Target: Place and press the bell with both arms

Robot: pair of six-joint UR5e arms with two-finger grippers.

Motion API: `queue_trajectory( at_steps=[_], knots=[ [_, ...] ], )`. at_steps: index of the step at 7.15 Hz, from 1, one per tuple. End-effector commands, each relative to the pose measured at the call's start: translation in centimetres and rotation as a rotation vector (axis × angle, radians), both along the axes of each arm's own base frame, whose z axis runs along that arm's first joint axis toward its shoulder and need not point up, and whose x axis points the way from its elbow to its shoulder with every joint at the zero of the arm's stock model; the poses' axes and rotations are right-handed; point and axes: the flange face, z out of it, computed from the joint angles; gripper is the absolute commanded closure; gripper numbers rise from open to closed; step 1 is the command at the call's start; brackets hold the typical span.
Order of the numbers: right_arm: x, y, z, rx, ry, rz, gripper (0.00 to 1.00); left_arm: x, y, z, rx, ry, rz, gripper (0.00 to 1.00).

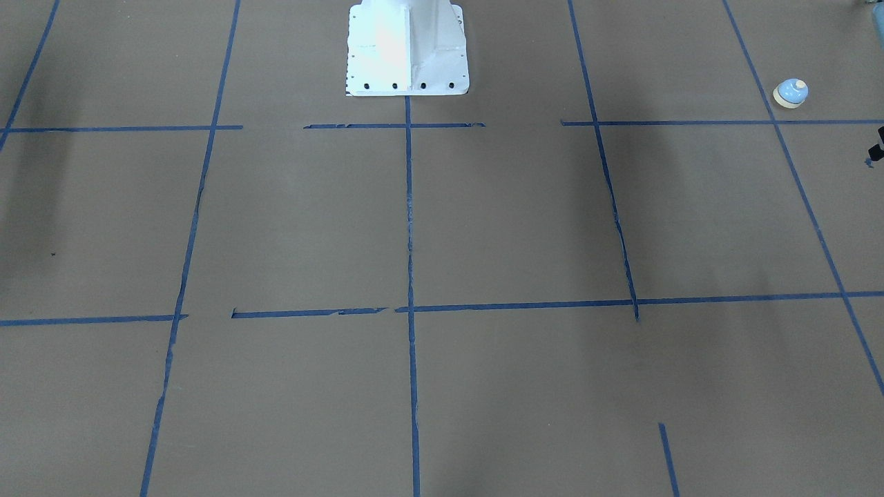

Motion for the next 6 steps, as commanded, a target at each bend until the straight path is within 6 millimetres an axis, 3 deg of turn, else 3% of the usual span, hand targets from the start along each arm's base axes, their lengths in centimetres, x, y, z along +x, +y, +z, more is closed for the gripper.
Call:
queue_trajectory(
  at_steps=[1,2,4,6],
  knots=[
    [0.0,0.0,-0.1,0.003,0.0,0.0,0.0,0.3,0.0,-0.1,0.016,-0.011,0.013,0.0],
    [0.0,0.0,-0.1,0.003,0.0,0.0,0.0,1.3,-0.1,-0.1,0.014,-0.01,0.033,0.0],
    [0.0,0.0,-0.5,0.009,-0.004,0.001,0.0,0.9,0.4,0.7,0.009,-0.051,0.03,0.0],
    [1.7,0.2,-1.5,0.017,-0.015,0.043,0.0,0.5,0.8,1.7,-0.006,-0.072,0.026,0.0]
  ],
)
